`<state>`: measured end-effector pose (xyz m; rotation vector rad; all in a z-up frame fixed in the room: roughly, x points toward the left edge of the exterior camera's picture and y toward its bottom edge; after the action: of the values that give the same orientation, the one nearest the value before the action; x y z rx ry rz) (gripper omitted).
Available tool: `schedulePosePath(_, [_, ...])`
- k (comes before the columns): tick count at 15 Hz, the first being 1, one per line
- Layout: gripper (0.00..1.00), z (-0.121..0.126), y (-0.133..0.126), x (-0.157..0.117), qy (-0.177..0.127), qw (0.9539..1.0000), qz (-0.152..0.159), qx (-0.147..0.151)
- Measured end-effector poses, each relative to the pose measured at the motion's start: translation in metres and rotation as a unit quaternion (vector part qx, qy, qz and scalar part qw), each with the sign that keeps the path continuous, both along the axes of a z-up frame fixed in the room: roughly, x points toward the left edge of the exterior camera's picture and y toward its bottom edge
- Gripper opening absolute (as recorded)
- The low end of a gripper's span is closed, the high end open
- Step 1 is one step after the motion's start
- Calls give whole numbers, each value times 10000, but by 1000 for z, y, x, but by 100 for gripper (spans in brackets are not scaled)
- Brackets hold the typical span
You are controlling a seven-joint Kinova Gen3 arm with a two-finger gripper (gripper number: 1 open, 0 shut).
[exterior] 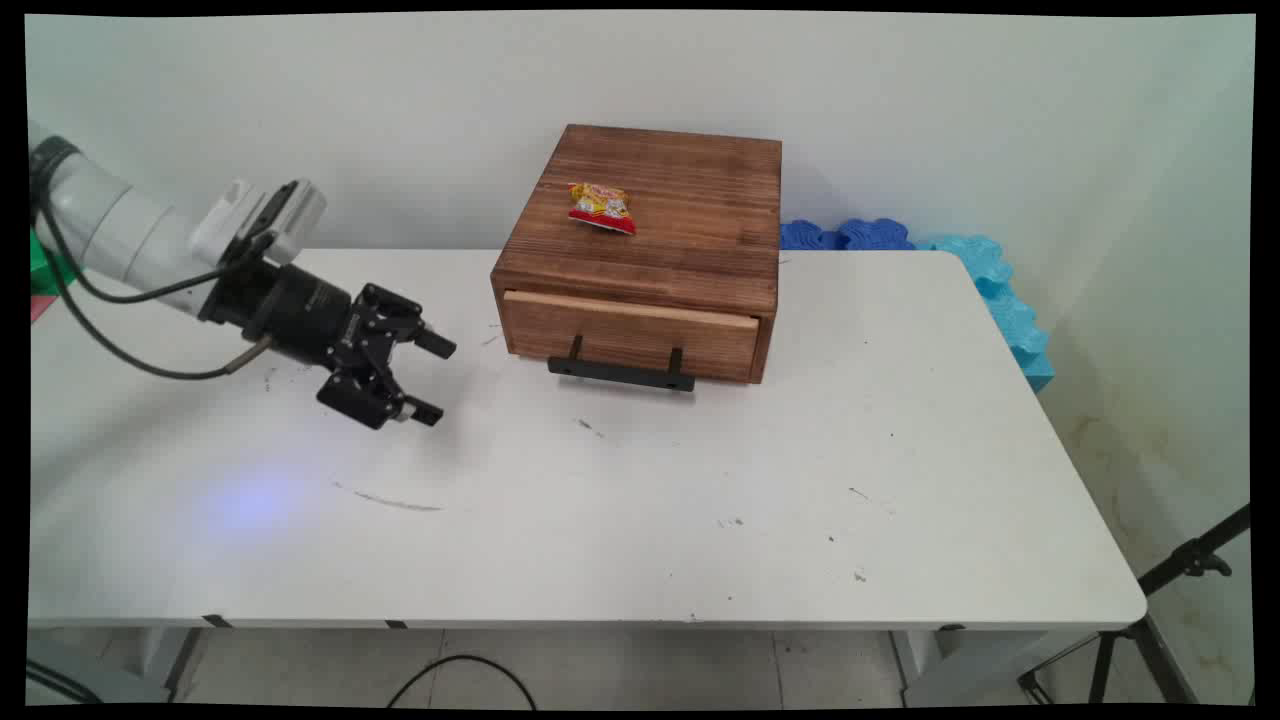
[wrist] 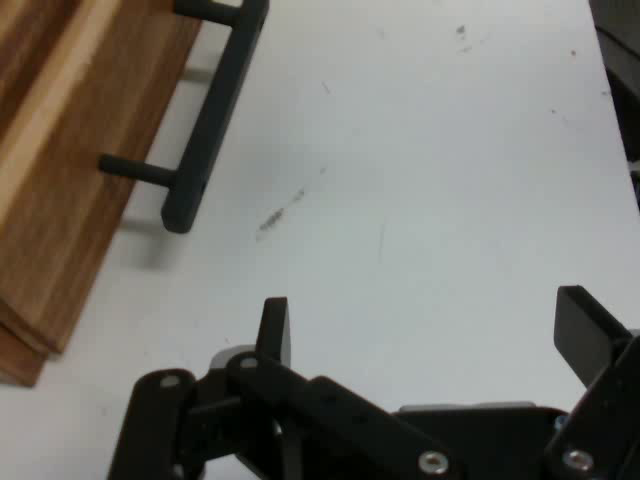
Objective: Open the drawer
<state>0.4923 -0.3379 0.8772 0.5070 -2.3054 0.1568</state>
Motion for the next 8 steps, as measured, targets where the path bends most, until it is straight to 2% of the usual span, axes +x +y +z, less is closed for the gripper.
schedulePosePath(8, [100,21,-28,-47,-256,9995,-7,-170])
